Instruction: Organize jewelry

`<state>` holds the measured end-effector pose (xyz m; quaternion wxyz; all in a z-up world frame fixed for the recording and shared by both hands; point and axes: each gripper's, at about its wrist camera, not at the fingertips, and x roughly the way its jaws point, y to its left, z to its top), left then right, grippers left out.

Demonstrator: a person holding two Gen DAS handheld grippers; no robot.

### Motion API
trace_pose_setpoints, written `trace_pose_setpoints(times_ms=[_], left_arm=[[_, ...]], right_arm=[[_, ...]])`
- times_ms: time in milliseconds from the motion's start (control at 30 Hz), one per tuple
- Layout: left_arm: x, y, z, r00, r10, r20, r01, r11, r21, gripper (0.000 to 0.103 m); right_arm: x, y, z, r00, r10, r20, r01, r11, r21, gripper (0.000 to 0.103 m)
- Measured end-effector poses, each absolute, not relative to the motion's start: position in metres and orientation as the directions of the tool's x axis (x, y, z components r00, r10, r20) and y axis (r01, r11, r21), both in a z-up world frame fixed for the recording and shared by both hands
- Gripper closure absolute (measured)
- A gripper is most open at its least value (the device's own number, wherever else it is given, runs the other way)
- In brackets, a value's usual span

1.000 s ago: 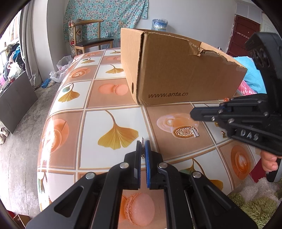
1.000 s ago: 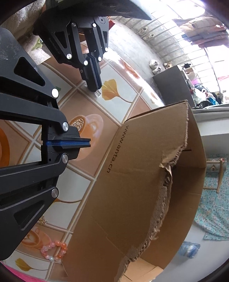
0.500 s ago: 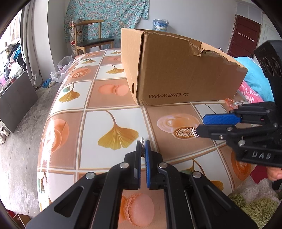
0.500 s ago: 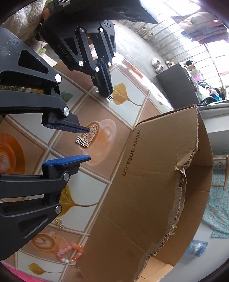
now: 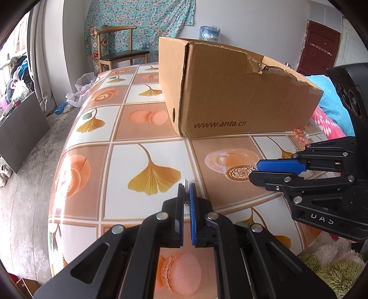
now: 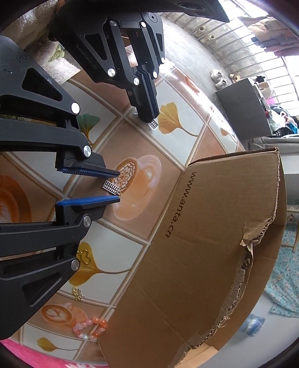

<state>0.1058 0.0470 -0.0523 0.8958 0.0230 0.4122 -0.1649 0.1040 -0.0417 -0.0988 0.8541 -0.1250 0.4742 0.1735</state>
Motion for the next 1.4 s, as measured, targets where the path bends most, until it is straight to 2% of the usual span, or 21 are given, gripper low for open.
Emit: trace_pose_setpoints(times_ms=[67,167,1000,1267,1400], left_arm=[[0.106,0.047,-0.052,0.606,-0.275,-0.746,0.314,0.945,-0.094,0.099],[0.106,0.047,-0.052,0.606,-0.276,-0.746,0.314,0.945,-0.095,0.099],[0.097,0.045,-0.048,0.628,-0.282,-0.725,0.326,0.941,-0.084,0.1],[0.088,0.042,-0.022,0.653,-0.286,-0.701,0.358,0.933,-0.046,0.1],[0.082,0.04,0.018,0.691,-0.324,-0.646,0.392,0.919,-0.042,0.1]], right_arm=[[0.105,-0.038,-0.099,0.484,0.181,-0.856,-0.417,0.908,-0.044,0.099],[0.105,-0.038,-0.099,0.486,0.177,-0.856,-0.417,0.908,-0.049,0.1],[0.096,-0.076,-0.073,0.531,0.254,-0.808,-0.382,0.923,0.039,0.101],[0.081,-0.104,-0.051,0.563,0.315,-0.764,-0.381,0.919,0.098,0.101],[0.076,-0.112,-0.023,0.591,0.36,-0.722,-0.402,0.907,0.122,0.101]])
